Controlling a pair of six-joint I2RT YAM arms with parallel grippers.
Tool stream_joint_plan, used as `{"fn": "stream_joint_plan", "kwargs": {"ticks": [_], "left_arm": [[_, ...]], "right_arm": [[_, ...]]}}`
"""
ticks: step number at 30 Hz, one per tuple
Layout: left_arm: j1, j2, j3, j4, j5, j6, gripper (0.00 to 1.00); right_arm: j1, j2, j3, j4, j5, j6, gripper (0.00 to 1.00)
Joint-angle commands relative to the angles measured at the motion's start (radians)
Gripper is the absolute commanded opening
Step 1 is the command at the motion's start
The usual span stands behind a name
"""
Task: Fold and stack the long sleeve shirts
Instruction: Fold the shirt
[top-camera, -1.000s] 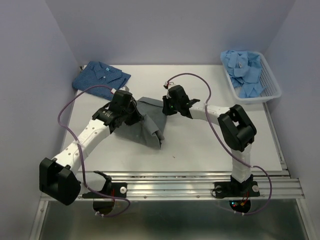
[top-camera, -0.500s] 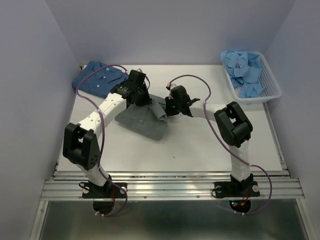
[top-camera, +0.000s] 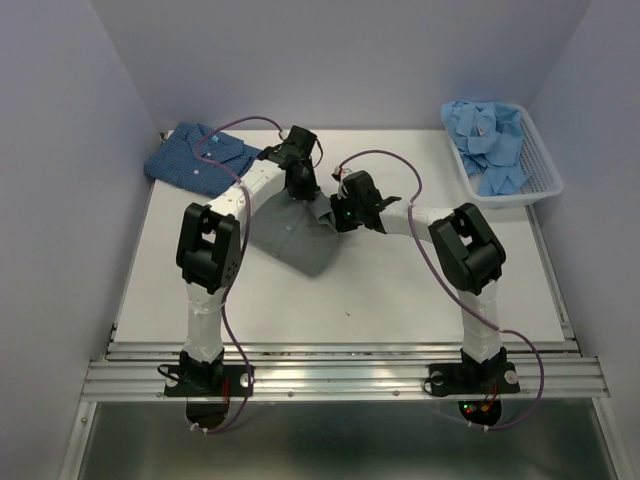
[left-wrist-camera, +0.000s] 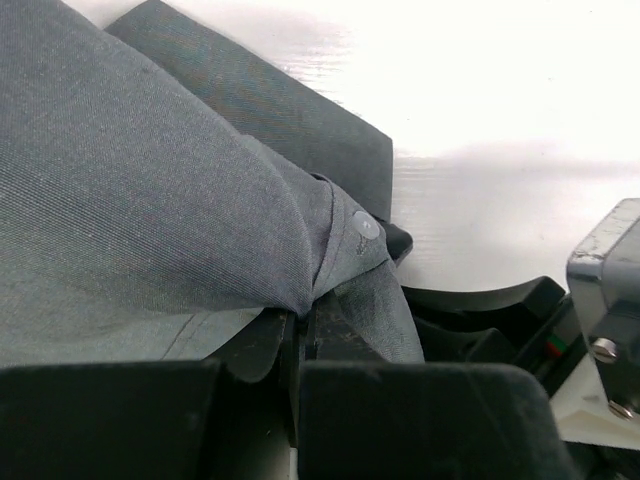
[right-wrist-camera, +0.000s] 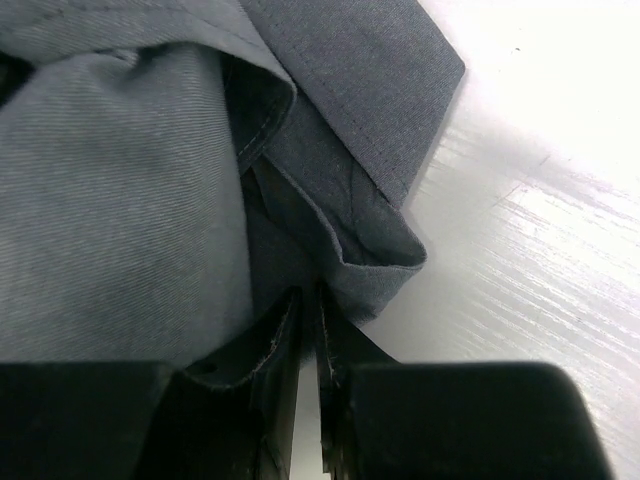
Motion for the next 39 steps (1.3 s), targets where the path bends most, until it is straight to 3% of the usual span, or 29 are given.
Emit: {"fn": "stream_joint_plan", "kwargs": {"ticks": [1,7,11,14,15,18,20,26,28,29,30,34,39], "left_arm": [[0.002,0.007,0.071,-0.025,-0.016,0.025,0.0],[0.021,0.059,0.093,-0.046,-0.061,-0.026,0.0],[0.031,0.094,0.111,-0.04,-0.07,-0.034,0.01],[0.031,0.123,0.134,-0.023,-0.032,-0.023,0.3],[0.031,0.123,0.137,-0.02,-0.032,-0.023,0.3],[0.037,0.13,0.154,-0.012,-0.021,-0.028,0.45],[0.048,0.127,0.172,-0.022,-0.012,-0.024,0.5],[0.08,0.016,0.171,0.0,-0.041,-0.014,0.63],[0.094,-0.05,0.125,0.033,-0.042,-0.005,0.73],[0.1,-0.085,0.088,0.046,-0.044,-0.003,0.89],[0.107,-0.097,0.071,0.056,-0.041,0.0,0.89],[0.156,-0.12,0.016,0.069,-0.027,0.006,0.89],[0.193,-0.093,-0.044,0.164,0.092,0.046,0.89]], "right_arm": [[-0.025,-0.029,0.002,-0.009,-0.01,0.04,0.16],[-0.056,-0.195,-0.03,-0.016,0.087,0.077,0.21],[-0.056,-0.324,-0.052,-0.036,0.116,0.077,0.31],[-0.056,-0.419,-0.073,-0.061,0.109,0.08,0.35],[-0.056,-0.419,-0.076,-0.061,0.109,0.08,0.36],[-0.056,-0.47,-0.09,-0.073,0.046,0.082,0.39],[-0.056,-0.497,-0.098,-0.068,0.007,0.08,0.42],[-0.056,-0.529,-0.138,-0.026,-0.17,0.054,0.59],[-0.056,-0.529,-0.155,0.01,-0.273,0.051,0.62],[-0.056,-0.523,-0.158,0.03,-0.295,0.044,0.66],[-0.041,-0.52,-0.155,0.031,-0.334,0.028,0.68],[0.002,-0.461,-0.113,0.036,-0.356,0.01,0.68],[0.002,-0.3,-0.031,0.027,-0.352,0.053,0.49]]}}
